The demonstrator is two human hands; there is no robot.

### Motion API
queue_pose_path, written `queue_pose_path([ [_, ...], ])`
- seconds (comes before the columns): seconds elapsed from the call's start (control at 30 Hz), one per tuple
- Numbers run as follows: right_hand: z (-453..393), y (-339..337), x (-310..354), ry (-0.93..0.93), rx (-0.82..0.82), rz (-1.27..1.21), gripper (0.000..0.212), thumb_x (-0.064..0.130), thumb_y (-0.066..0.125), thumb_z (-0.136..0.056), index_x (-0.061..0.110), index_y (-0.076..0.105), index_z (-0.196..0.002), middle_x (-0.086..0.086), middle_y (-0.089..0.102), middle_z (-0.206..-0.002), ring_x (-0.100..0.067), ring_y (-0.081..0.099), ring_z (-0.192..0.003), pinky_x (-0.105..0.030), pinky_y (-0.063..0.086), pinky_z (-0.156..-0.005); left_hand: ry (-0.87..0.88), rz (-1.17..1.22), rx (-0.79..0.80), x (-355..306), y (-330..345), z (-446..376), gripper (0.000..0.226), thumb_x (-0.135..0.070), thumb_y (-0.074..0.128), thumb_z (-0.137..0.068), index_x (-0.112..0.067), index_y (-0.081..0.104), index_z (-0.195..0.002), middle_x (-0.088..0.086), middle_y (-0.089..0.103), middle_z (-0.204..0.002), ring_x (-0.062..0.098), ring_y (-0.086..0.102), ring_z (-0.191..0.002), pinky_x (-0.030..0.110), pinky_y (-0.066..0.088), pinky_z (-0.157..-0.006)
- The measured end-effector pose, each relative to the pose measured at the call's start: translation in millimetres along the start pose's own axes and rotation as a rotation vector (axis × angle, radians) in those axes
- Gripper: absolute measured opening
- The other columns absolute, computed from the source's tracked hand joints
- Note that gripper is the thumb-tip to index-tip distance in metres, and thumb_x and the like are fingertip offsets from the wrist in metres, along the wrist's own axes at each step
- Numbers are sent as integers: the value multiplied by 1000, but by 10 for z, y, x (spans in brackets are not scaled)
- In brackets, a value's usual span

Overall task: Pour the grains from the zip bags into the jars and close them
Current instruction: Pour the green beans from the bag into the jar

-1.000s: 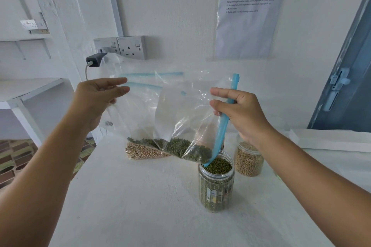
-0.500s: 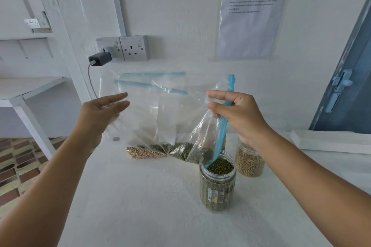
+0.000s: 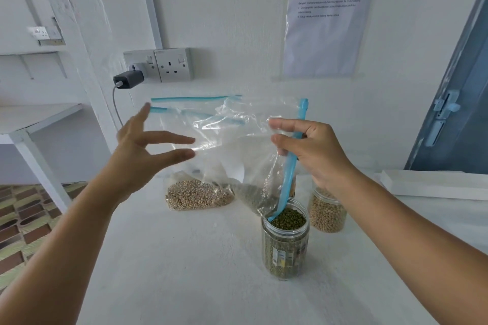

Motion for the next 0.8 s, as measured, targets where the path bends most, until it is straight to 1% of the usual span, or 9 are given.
queue_pose_path([
  [0.17, 4, -19, -8, 25, 20, -16, 30, 7, 81, -89, 21, 81, -115, 10, 74, -116, -15, 73, -83, -33, 63, -86, 179, -116, 329, -580, 358, -128, 35, -66, 75, -64, -62, 74, -99, -24, 1, -170, 9, -2, -156, 56, 4, -125],
  [0.27, -8, -19, -22, 46, 32, -27, 30, 6, 81, -88, 21, 81, -114, 12, 77, -115, -18, 75, -89, -38, 64, -90, 246, -191, 454, -752, 583, -289, 35, -65, 77, -67, -60, 75, -102, -23, -3, -171, 8, -4, -155, 55, 4, -125],
  [0.4, 1, -44, -31, 61, 40, -7, 29, 8, 80, -89, 24, 81, -114, 11, 76, -119, -22, 75, -97, -40, 63, -92, 245, -281, 522, -832, 763, -513, 32, -57, 83, -72, -56, 77, -103, -18, -5, -173, 16, -7, -157, 57, 5, -126],
  [0.5, 28, -53, -10, 68, 64, -15, 28, 7, 78, -91, 23, 81, -113, 9, 76, -118, -22, 74, -98, -38, 63, -91, 275, -331, 492, -877, 798, -616, 31, -55, 85, -72, -56, 77, -102, -18, -5, -173, 17, -9, -158, 57, 2, -126],
  [0.57, 39, -59, 3, 73, 75, -11, 26, 7, 77, -91, 23, 82, -111, 6, 76, -116, -20, 73, -98, -36, 63, -90, 315, -383, 469, -937, 809, -660, 30, -57, 84, -73, -54, 77, -102, -16, 5, -173, 14, -5, -157, 53, 0, -125],
  [0.63, 42, -60, 10, 80, 86, -30, 24, 5, 77, -91, 21, 83, -109, 5, 77, -114, -19, 72, -97, -34, 63, -87, 372, -434, 462, -998, 844, -711, 26, -59, 82, -74, -55, 76, -99, -11, 36, -162, 15, 18, -150, 44, 9, -122],
  [0.7, 50, -56, 9, 79, 88, -48, 23, 4, 77, -91, 19, 83, -108, 4, 77, -112, -20, 72, -99, -31, 63, -84, 395, -366, 463, -1009, 881, -766, 24, -55, 84, -75, -54, 76, -98, -13, 59, -128, 8, 45, -123, 35, 28, -110],
  [0.73, 57, -61, 6, 76, 85, -53, 23, 4, 76, -91, 19, 83, -107, 4, 77, -112, -21, 72, -100, -31, 63, -84, 378, -297, 475, -999, 899, -787, 25, -51, 86, -76, -52, 78, -99, -13, 62, -115, 3, 51, -108, 33, 36, -102],
  [0.8, 87, -82, -3, 63, 79, -66, 23, 4, 76, -92, 20, 83, -107, 4, 77, -112, -21, 72, -102, -32, 63, -84, 354, -204, 497, -977, 936, -806, 25, -42, 88, -78, -46, 80, -101, -10, 64, -104, 0, 56, -96, 27, 45, -90],
])
Point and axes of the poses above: each hand's wrist, its own z-axis away from the middle knuckle, its own y-axis out of the palm, x = y × z, the point moved 5 cm from there along -z, towards the middle knuckle
